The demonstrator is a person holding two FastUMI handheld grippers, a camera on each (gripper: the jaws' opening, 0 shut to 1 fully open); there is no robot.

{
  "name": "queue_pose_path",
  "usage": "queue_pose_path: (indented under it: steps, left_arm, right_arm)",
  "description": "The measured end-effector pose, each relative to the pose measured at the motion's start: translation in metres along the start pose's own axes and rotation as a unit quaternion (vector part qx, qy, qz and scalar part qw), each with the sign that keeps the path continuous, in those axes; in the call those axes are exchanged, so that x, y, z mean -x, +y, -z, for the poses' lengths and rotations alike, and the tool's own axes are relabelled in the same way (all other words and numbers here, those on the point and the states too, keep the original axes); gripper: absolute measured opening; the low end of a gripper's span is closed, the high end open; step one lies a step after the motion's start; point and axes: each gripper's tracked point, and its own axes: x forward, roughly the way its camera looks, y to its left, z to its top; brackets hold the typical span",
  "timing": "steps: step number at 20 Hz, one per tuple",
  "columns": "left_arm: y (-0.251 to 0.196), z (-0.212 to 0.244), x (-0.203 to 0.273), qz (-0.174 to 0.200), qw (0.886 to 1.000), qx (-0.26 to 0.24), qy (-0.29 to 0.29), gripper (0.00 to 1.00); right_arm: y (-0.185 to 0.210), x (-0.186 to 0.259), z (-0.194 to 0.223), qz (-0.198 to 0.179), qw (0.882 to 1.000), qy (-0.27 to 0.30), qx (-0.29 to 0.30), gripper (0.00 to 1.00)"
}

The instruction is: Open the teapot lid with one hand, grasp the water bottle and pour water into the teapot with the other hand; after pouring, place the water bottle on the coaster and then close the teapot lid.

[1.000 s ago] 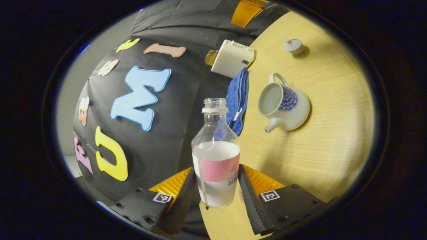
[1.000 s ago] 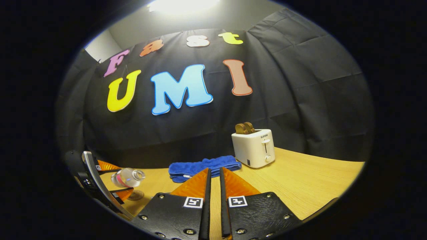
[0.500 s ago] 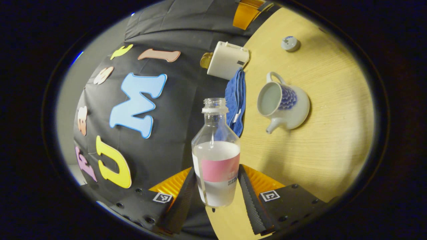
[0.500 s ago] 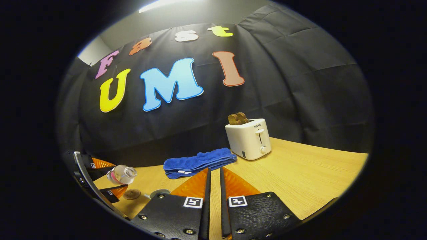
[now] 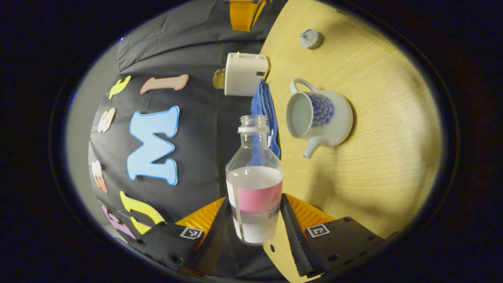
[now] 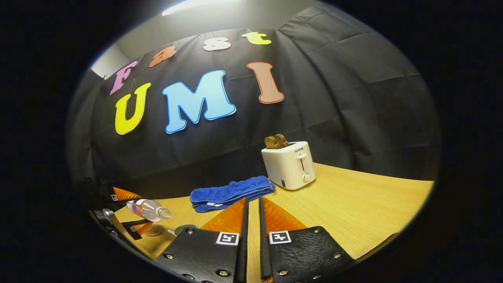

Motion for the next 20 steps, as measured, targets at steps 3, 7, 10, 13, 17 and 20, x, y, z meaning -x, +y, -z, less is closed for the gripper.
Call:
queue_pose_path:
  steps: [3,7,10,13,17,20]
  left_arm:
    - [-0.001,-0.003,0.000,0.004,0.999,-0.034,0.003,0.87]
    - [0.000,-0.008,0.001,0.007,0.997,-0.071,0.002,0.87]
    - [0.001,-0.011,0.002,0.002,0.995,-0.099,0.003,0.87]
    - [0.004,-0.013,0.002,0.001,0.993,-0.120,0.004,0.87]
    - [0.007,-0.014,0.003,-0.003,0.990,-0.142,0.004,0.87]
    - [0.008,-0.012,0.001,-0.003,0.988,-0.154,0.008,0.87]
  right_arm:
    - [0.000,0.000,-0.001,0.000,1.000,-0.001,-0.004,0.13]
    - [-0.001,0.002,-0.003,-0.002,1.000,-0.003,-0.010,0.13]
    - [-0.002,0.002,-0.004,-0.003,1.000,-0.005,-0.016,0.13]
    - [-0.004,0.003,-0.005,-0.003,1.000,-0.005,-0.020,0.13]
    - [-0.013,0.005,-0.005,0.007,1.000,-0.007,-0.020,0.13]
    - [-0.020,0.006,0.006,0.010,1.000,0.007,-0.004,0.13]
